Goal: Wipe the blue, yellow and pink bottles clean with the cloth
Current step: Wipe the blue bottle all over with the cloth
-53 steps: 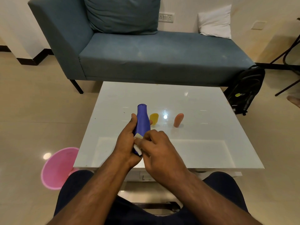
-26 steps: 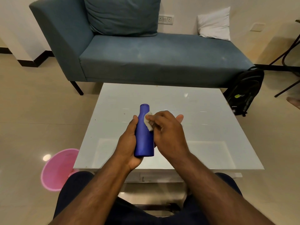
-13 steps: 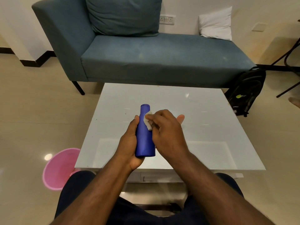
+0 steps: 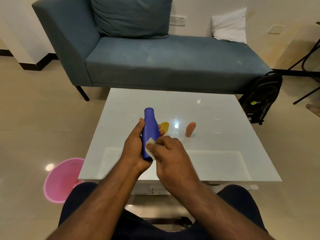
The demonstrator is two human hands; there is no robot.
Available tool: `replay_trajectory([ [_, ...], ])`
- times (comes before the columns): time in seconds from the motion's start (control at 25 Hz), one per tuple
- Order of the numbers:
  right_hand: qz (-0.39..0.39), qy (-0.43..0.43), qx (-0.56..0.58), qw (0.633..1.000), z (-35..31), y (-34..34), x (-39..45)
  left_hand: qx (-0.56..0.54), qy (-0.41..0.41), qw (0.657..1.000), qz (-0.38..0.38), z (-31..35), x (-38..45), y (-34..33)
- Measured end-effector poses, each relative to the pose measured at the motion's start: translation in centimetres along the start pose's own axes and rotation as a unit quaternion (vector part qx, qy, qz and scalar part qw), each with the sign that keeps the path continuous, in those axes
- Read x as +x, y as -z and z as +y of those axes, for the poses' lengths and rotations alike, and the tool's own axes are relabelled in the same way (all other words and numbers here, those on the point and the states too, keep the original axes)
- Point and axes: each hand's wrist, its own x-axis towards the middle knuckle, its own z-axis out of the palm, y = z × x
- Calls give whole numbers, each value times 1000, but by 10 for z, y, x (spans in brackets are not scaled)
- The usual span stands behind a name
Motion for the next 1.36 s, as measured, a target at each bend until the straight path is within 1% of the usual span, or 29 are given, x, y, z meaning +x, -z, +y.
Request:
replay_trajectory([
  [0.04, -15, 18, -12, 1000, -3, 0, -5, -2, -2, 1000, 6, 1, 1, 0],
  [0.12, -18, 32, -4, 999, 3, 2, -7, 1, -5, 1000, 13, 2, 2, 2],
  [0.28, 20, -17, 20, 999, 14, 5, -1, -3, 7, 1000, 19, 1, 1, 6],
  [0.32, 17, -8, 9, 1000, 9, 3, -2, -8, 5, 1000, 20, 1, 1, 6],
  [0.44, -21, 56, -27, 998, -3, 1, -8, -20, -5, 1000, 24, 1, 2, 4],
  [0.52, -27, 72, -32, 997, 2, 2, 2, -14, 14, 1000, 20, -1, -1, 3],
  [0.56, -18, 60, -23, 998, 6, 2, 10, -4, 25, 1000, 14, -4, -3, 2],
  [0.68, 18, -43, 40, 998, 23, 3, 35, 30, 22, 999, 18, -13, -5, 4],
  [0.72, 16, -61, 49, 997, 25, 4, 36, 32, 21, 999, 18, -13, -4, 5],
  [0.76, 11, -61, 44, 997, 22, 4, 33, 28, 21, 999, 13, -12, -4, 5],
  [0.92, -6, 30, -24, 999, -1, 1, -5, -5, 15, 1000, 11, -4, -5, 4],
  [1.0, -17, 44, -30, 998, -1, 0, -11, 2, 13, 1000, 15, -4, -7, 2],
  [1.04, -10, 48, -27, 998, 4, -1, -5, 7, 14, 1000, 15, -5, -7, 2],
  [1.08, 0, 37, -18, 999, 8, -2, 3, 14, 15, 1000, 14, -7, -8, 1],
  [1.16, 37, -10, 0, 999, 17, -2, 23, 25, 23, 999, 13, -11, -8, 1],
  [1.24, 29, -45, 13, 998, 16, -4, 31, 17, 28, 999, 10, -12, -8, 1],
  [1.28, 22, -28, -4, 999, 10, -5, 28, 12, 27, 1000, 8, -11, -7, 0],
  [1.36, -6, 45, -42, 998, -2, -7, 9, 5, 13, 1000, 5, -5, -6, -1],
])
